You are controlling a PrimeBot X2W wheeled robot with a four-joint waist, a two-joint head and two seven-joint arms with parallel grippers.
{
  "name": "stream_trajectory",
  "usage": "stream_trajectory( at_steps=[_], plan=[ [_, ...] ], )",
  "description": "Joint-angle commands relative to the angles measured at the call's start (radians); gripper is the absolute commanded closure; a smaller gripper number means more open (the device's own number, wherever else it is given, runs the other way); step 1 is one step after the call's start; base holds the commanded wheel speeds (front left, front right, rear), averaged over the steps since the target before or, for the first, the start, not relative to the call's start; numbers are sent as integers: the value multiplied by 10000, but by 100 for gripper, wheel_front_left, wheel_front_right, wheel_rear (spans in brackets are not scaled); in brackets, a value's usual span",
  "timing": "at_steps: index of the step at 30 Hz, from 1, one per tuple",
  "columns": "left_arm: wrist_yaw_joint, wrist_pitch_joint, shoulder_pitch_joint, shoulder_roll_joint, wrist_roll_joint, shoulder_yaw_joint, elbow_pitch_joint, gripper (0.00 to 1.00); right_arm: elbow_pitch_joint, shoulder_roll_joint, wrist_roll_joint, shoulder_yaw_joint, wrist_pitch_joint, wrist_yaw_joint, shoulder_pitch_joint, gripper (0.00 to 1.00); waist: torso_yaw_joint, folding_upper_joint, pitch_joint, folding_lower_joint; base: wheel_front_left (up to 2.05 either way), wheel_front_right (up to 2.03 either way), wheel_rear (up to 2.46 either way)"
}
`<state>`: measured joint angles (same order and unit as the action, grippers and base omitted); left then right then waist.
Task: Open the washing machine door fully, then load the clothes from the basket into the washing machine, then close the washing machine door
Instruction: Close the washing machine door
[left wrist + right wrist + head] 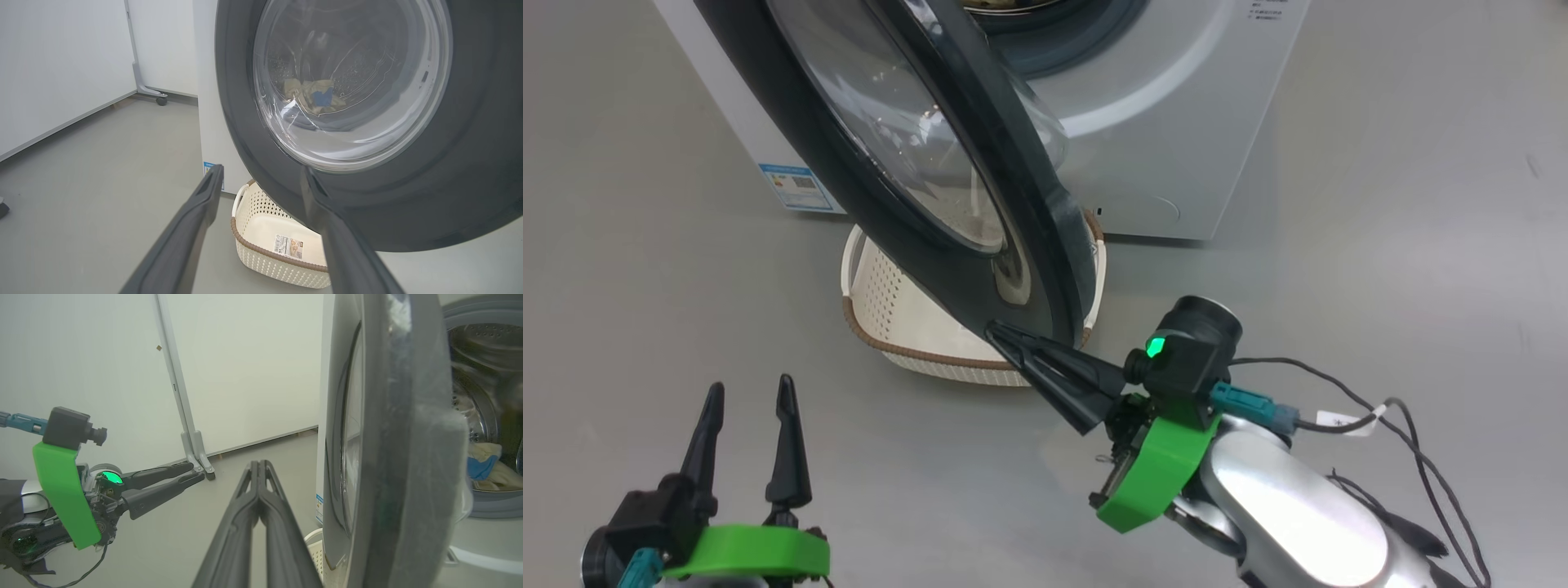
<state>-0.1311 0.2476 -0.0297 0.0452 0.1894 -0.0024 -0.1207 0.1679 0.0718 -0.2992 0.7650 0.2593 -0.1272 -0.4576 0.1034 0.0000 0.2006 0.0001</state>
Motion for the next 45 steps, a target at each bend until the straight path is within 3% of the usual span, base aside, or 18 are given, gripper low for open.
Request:
stream_trajectory(
  at_steps=[1, 16, 45],
  plan=[
    [5, 141, -380, 51, -11, 324, 392, 0, -268, -215, -76, -110, 25, -35, -198, 100, 5, 0, 106, -1, 0, 0, 0],
    [4, 141, -634, 51, -57, 362, 516, 0, -161, -215, -84, -1098, 25, -35, -623, 100, 135, 0, 876, -1, 0, 0, 0],
    [4, 141, -1018, 51, -214, 161, 1000, 0, -67, -216, 541, -2602, 25, -35, -2356, 100, -412, 0, 2143, -1, 0, 0, 0]
  ],
)
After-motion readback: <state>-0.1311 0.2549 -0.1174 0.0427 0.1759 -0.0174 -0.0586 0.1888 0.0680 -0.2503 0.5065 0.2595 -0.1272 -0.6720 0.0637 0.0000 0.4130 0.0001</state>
